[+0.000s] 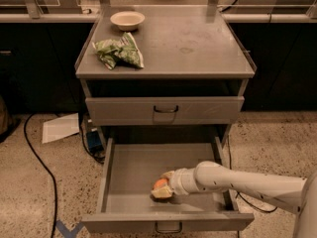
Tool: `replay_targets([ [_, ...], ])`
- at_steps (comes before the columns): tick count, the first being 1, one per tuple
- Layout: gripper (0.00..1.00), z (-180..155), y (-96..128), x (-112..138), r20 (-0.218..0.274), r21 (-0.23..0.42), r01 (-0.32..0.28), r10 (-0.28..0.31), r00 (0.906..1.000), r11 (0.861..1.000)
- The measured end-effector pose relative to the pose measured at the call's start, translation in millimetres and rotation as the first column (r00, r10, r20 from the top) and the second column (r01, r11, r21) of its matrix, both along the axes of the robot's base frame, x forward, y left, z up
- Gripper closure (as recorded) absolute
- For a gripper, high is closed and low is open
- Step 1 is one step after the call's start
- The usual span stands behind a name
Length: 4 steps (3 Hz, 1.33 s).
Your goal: Place orange into middle drawer
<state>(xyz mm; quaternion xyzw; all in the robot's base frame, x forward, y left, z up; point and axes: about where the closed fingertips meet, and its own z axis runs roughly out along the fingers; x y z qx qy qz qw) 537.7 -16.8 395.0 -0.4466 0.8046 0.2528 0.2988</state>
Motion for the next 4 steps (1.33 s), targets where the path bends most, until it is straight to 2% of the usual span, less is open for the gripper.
replay_targets([
  [1,1.00,0,0,0,0.000,0.000,0.000,0.000,1.0000,1.000],
  [2,1.00,-24,6,36,0.012,0.006,0.083,-0.083,0.9965,0.997],
  [3,1.00,-24,6,36,0.011,0.006,0.082,-0.083,0.9965,0.997],
  [4,0.81,-24,6,36,0.011,0.006,0.082,-0.082,0.9965,0.997],
])
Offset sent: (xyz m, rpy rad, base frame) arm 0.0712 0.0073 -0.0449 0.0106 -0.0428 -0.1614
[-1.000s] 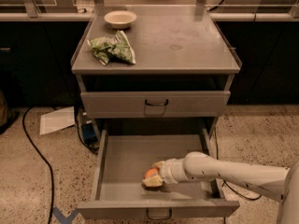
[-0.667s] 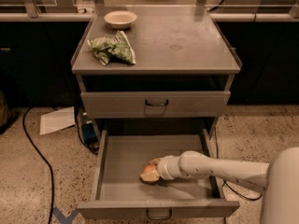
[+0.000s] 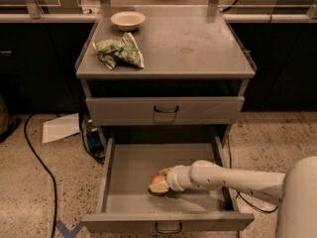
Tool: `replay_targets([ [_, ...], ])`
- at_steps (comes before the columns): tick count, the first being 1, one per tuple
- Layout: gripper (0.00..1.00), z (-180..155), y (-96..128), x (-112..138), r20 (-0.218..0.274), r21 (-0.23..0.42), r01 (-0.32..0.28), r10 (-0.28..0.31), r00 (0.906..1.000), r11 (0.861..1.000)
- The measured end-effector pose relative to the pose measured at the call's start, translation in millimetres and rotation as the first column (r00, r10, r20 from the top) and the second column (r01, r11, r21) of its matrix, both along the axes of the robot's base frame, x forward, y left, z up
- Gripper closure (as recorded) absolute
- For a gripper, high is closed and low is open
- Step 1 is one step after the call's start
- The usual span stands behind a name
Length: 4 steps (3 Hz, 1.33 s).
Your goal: Place orange into middle drawer
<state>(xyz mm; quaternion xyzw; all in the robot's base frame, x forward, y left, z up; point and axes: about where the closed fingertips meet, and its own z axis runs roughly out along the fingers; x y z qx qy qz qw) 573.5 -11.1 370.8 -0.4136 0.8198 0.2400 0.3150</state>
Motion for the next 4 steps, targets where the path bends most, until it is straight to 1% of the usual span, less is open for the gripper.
replay_targets([
  [3,0.11,0.0,0.1,0.0,0.000,0.000,0.000,0.000,1.0000,1.000],
  [4,0.00,-0.1,0.1,-0.1,0.000,0.000,0.000,0.000,1.0000,1.000],
])
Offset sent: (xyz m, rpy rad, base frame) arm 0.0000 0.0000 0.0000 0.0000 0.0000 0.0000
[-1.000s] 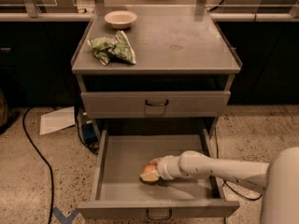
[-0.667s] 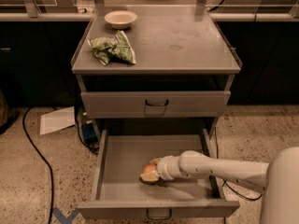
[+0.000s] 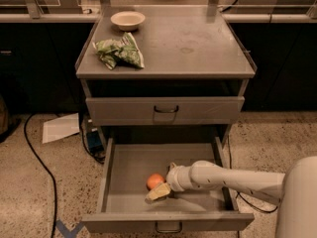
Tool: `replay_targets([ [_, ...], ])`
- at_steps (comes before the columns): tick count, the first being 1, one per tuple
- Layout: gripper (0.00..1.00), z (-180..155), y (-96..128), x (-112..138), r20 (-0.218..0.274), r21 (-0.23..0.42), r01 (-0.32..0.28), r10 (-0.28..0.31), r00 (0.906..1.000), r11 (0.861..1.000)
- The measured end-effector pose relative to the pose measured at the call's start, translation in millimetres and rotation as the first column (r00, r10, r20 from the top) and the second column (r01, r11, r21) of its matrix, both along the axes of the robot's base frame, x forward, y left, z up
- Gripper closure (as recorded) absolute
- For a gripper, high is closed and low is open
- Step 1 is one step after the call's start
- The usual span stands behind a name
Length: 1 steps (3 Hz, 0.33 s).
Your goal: Place orange into middle drawer
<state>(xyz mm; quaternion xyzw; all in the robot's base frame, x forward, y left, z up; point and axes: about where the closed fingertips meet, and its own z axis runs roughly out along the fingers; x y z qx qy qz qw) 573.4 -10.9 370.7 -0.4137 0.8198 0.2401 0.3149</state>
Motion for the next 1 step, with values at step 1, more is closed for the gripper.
replay_targets([
  [1,0.00,0.0,0.0,0.0,0.000,0.000,0.000,0.000,1.0000,1.000],
])
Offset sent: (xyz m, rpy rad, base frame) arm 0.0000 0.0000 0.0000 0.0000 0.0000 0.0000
